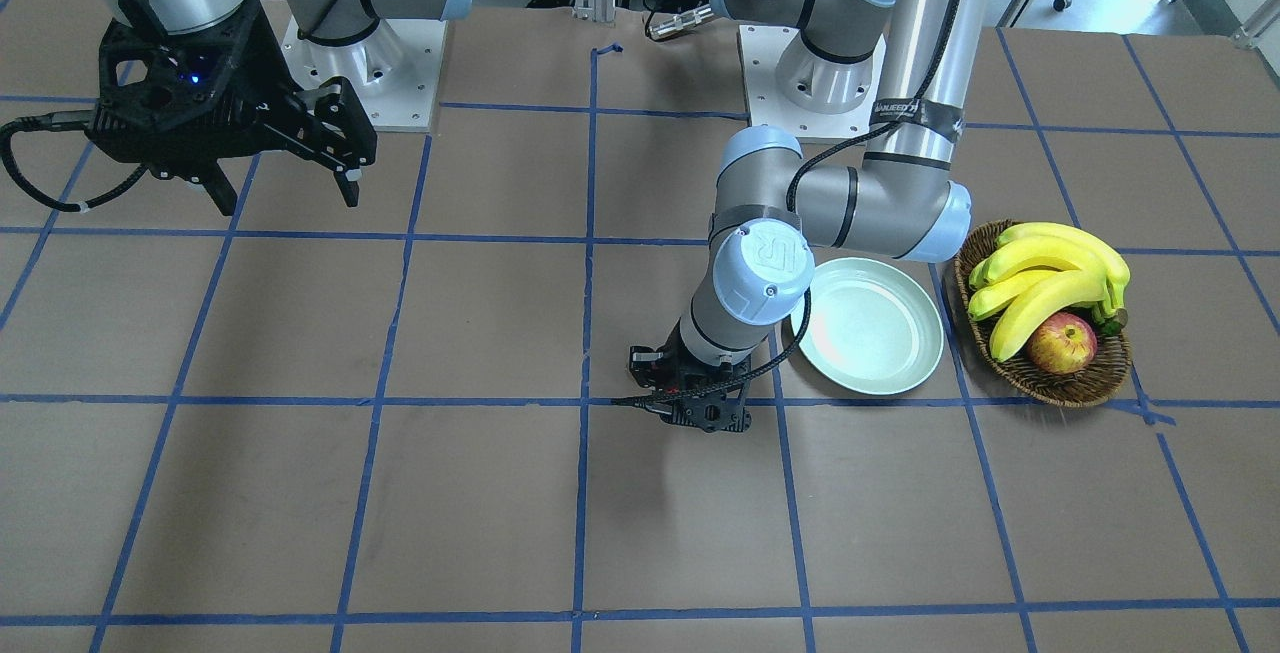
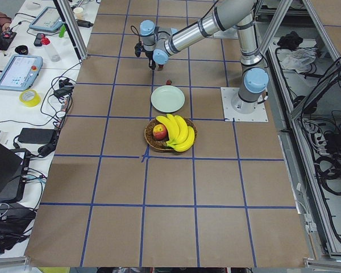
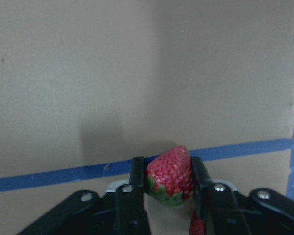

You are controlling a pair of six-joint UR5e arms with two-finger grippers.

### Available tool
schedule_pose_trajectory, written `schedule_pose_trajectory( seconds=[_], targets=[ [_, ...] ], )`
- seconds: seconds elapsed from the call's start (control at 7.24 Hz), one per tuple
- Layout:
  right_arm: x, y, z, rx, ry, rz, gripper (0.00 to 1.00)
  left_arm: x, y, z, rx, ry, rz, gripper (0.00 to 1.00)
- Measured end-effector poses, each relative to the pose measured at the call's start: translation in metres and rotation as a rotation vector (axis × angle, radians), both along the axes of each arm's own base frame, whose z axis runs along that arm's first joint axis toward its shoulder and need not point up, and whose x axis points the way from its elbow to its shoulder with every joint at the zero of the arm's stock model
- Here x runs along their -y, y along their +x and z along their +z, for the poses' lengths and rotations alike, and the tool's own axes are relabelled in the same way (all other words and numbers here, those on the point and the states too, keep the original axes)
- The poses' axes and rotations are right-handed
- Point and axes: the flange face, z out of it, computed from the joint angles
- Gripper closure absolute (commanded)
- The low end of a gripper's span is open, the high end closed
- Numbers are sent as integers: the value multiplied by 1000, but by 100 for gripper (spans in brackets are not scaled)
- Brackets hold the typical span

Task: Collect all strawberries into plate
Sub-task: 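Carry the strawberry over the green plate and open the left gripper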

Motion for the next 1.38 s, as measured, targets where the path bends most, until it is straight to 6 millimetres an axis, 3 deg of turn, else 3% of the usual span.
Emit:
schedule_pose_trajectory(
  seconds=[0.14,0.28,0.55,0.69,0.83,1.1,1.38],
  targets=[
    [0,0,0,0,0,0,0,10,12,20,10,9,11,100],
    [0,0,0,0,0,0,0,21,37,37,30,16,15,100],
    [0,0,0,0,0,0,0,33,107,55,89,32,6,100],
    [0,0,0,0,0,0,0,33,142,56,116,55,-10,100],
    [0,0,0,0,1,1,0,28,175,47,129,94,-14,100],
    [0,0,0,0,1,4,0,-2,225,13,140,195,24,100],
    [0,0,0,0,1,5,0,-26,248,-3,151,262,63,100]
  ],
)
